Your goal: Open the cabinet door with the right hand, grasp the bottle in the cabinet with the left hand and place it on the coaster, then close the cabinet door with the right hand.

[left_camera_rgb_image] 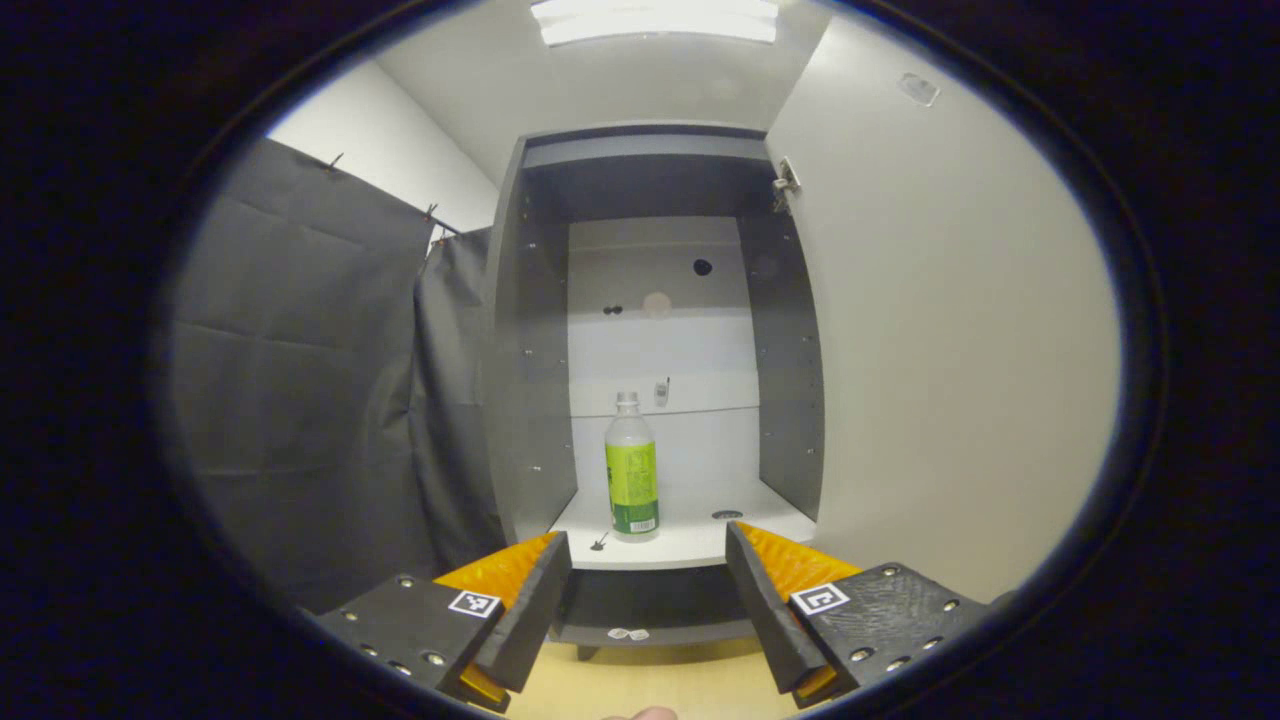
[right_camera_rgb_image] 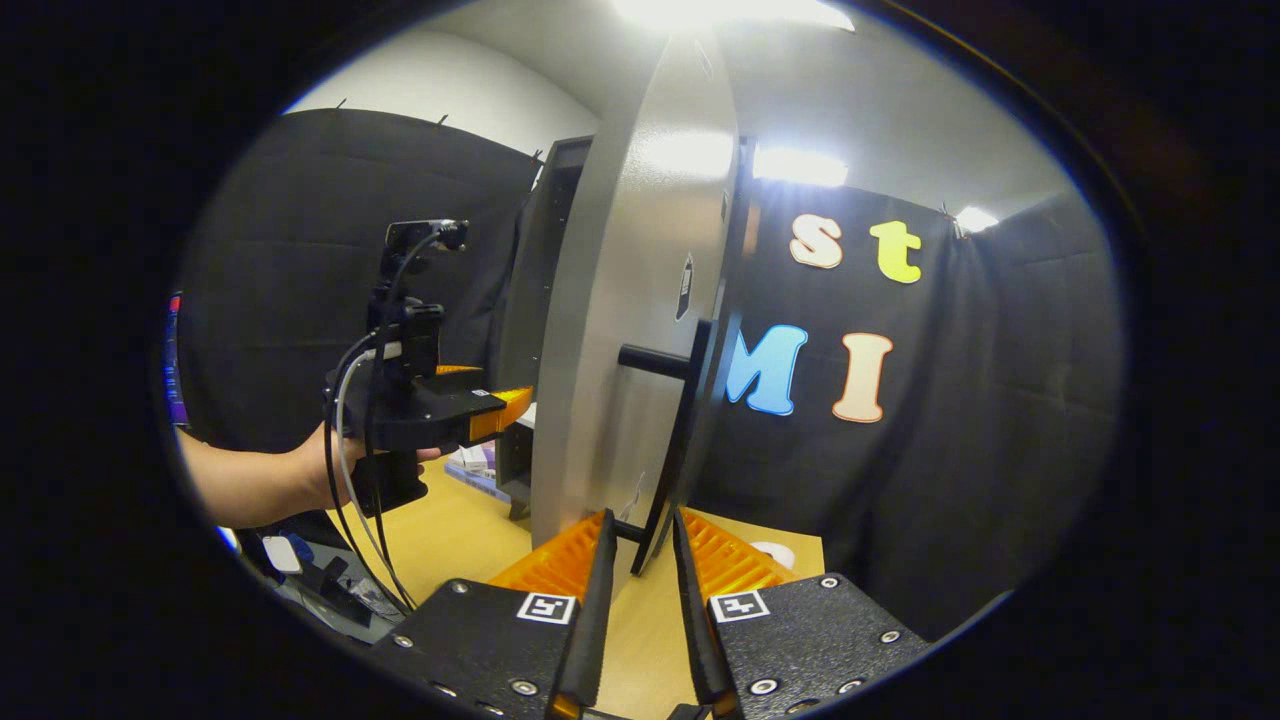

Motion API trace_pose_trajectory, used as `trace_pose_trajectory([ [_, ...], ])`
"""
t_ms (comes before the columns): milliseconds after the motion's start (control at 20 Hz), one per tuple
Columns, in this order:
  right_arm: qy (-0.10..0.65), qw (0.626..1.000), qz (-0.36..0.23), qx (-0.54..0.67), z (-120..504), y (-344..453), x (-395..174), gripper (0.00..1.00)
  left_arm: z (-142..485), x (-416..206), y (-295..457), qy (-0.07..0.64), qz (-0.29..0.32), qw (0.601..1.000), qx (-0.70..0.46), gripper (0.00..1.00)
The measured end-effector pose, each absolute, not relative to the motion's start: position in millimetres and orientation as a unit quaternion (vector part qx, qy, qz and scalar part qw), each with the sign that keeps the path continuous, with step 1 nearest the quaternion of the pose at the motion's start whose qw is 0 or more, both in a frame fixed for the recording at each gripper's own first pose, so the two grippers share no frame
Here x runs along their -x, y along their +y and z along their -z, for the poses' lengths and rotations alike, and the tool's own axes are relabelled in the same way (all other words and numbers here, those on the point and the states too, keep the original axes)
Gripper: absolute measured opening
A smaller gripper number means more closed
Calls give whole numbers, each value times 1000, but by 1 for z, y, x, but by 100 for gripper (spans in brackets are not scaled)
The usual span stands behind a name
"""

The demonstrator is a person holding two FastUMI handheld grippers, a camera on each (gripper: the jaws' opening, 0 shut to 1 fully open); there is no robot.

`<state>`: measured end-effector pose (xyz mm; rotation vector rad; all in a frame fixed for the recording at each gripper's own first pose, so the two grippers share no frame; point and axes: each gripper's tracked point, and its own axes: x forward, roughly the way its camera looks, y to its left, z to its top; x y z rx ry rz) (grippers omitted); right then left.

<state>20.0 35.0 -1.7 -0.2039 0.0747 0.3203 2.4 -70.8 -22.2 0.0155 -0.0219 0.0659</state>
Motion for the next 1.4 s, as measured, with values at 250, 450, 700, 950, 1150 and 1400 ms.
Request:
trace_pose_trajectory([
  [250,14,985,-97,138,-9,8,-13,63,38,-61,-59,3,-17,1000,1,89],
  [450,25,989,-40,137,6,-19,-14,90,42,-101,-48,3,-14,1000,-3,89],
  [700,72,994,73,41,43,-75,-7,95,44,-150,-42,-4,-14,1000,-15,94],
  [950,75,989,125,-32,50,-89,-16,95,59,-193,-42,7,1,1000,-17,89],
  [1150,83,981,172,-33,76,-95,-29,95,71,-219,-37,14,6,1000,-1,89],
  [1400,124,975,181,-48,109,-68,-38,95,74,-253,-32,4,8,1000,-20,89],
])
